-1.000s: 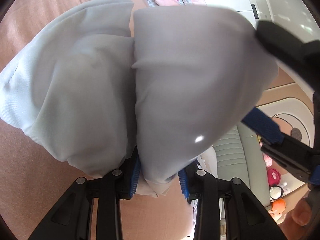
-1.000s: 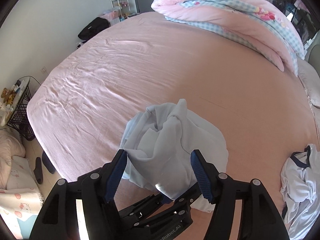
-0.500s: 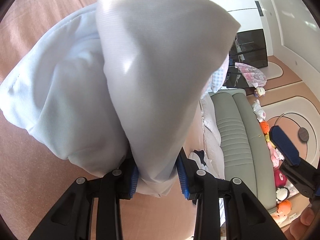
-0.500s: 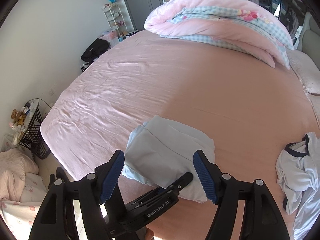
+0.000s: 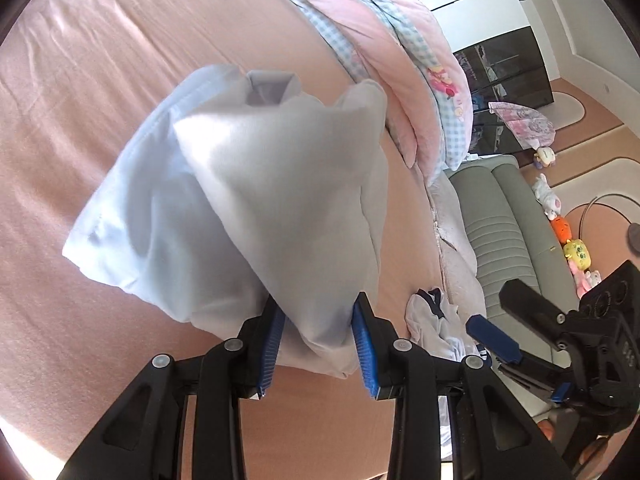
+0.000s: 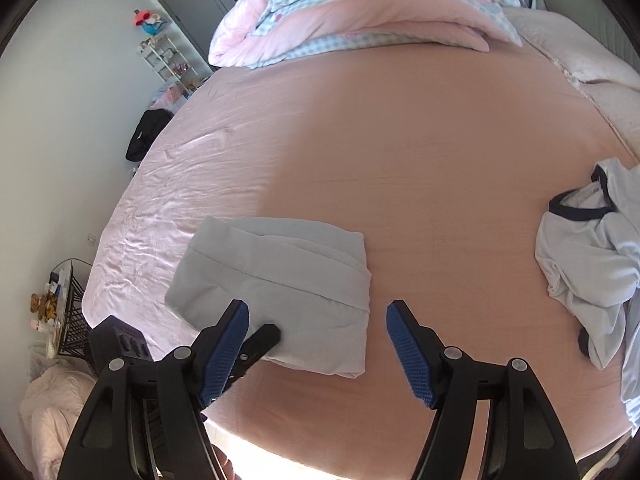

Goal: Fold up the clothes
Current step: 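Press the folded bundle flat with the left gripper while the right gripper squares it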

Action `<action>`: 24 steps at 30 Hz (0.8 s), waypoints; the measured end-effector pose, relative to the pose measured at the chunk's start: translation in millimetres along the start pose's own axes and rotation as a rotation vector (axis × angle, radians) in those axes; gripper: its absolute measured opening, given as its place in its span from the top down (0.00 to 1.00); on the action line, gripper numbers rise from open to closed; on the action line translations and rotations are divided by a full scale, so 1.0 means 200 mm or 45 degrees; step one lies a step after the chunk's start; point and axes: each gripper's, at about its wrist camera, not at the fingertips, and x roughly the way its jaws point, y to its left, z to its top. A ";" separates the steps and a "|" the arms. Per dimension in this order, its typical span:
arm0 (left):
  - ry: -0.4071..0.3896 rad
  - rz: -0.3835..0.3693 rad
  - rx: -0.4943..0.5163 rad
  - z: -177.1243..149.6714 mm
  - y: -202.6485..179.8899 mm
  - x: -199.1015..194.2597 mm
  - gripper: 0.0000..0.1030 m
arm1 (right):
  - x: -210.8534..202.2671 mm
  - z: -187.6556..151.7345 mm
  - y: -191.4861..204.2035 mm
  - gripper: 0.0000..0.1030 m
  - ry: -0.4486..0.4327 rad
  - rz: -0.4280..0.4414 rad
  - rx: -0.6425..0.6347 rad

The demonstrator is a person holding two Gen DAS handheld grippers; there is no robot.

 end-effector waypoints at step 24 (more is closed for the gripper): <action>-0.008 0.115 0.026 0.07 0.37 -0.44 0.29 | 0.30 -0.15 -0.19 0.31 0.156 0.155 0.154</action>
